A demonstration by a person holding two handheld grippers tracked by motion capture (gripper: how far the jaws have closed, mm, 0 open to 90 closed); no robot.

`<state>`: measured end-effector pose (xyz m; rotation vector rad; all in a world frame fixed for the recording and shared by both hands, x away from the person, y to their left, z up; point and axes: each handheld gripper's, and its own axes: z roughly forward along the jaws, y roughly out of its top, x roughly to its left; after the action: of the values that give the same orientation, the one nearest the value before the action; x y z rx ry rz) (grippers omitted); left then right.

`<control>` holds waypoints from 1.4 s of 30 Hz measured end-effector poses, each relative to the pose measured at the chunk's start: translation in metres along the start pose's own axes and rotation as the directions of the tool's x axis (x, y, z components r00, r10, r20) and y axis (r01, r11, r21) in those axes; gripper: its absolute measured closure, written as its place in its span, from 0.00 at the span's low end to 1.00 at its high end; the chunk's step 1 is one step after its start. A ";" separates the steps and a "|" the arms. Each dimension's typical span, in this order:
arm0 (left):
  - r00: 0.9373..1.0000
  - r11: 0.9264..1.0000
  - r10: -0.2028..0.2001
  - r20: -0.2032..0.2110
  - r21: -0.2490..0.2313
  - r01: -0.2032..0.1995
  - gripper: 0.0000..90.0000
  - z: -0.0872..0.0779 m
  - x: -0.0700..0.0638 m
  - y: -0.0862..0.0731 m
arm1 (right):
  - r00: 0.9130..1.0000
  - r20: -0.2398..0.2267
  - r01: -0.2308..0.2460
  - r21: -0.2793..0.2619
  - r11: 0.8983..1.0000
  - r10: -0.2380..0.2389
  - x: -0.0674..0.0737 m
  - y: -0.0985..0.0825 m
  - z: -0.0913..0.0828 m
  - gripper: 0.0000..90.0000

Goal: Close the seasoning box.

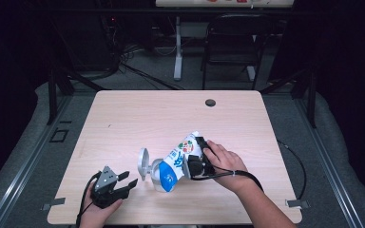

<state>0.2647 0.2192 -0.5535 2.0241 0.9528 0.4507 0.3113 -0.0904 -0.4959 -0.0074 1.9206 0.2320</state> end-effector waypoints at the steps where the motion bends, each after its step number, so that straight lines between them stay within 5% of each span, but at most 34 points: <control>1: 1.000 1.000 0.003 0.000 0.000 -0.003 0.60 0.000 0.000 0.000 | 1.000 -0.004 -0.006 0.000 1.000 0.006 0.001 0.000 0.000 0.78; 14: 1.000 1.000 -0.004 0.004 -0.006 0.004 0.60 0.000 0.000 0.000 | 0.995 -0.050 -0.088 0.024 0.996 0.089 0.005 -0.004 -0.001 0.78; 26: 1.000 1.000 0.005 0.002 -0.001 -0.005 0.60 0.000 0.000 0.000 | 0.981 -0.096 -0.168 0.023 0.986 0.169 0.011 -0.005 0.001 0.79; 34: 1.000 1.000 -0.003 0.002 -0.004 0.003 0.60 0.001 -0.001 0.000 | 0.954 -0.141 -0.261 0.035 0.965 0.263 0.017 -0.006 0.000 0.79; 42: 1.000 1.000 -0.003 0.002 -0.003 0.003 0.60 0.001 -0.001 0.000 | 0.919 -0.180 -0.347 0.053 0.936 0.351 0.023 -0.009 0.000 0.80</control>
<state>0.2643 0.2180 -0.5543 2.0196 0.9528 0.4484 0.3038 -0.0968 -0.5185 0.3415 2.1043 0.4656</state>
